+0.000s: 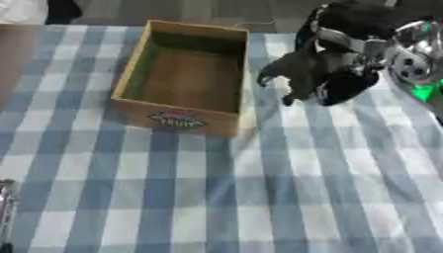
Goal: Pick up objects on the table and place them in the box.
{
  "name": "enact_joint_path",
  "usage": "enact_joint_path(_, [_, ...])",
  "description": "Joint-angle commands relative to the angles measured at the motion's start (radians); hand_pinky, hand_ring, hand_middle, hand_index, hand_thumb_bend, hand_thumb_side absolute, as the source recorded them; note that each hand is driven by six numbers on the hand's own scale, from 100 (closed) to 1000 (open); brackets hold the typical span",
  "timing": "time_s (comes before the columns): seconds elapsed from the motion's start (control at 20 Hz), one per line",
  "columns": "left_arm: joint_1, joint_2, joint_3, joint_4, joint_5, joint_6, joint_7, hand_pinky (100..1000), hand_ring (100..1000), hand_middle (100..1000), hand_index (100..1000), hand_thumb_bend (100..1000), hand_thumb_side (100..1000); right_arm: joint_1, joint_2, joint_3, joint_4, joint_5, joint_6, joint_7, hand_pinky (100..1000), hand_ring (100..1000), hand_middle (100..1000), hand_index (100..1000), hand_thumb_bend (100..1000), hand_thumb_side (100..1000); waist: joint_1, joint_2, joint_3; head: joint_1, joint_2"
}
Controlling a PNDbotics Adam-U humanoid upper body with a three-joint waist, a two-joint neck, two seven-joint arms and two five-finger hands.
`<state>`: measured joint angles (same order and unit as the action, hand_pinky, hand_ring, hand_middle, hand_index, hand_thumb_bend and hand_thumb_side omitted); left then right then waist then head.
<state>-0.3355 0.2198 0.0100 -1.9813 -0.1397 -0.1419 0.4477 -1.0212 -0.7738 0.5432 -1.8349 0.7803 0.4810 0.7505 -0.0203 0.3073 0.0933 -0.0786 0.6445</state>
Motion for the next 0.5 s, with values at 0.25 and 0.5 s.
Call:
enact_joint_path(0.25, [-0.007, 0.014, -0.005, -0.019, 0.005, 0.001, -0.008, 810, 630, 660, 804, 100, 673, -0.168, 0.126, 0.011, 0.156, 0.109, -0.026, 0.068, 783, 790, 389, 439, 100, 124, 0.000, -0.023, 0.007, -0.006, -0.005])
enact_joint_path(0.5, [-0.012, 0.012, -0.008, -0.019, 0.009, 0.000, -0.011, 810, 630, 660, 802, 100, 673, -0.259, 0.234, 0.016, 0.275, 0.181, -0.040, 0.098, 782, 788, 386, 437, 100, 126, -0.001, -0.020, 0.018, -0.013, -0.014])
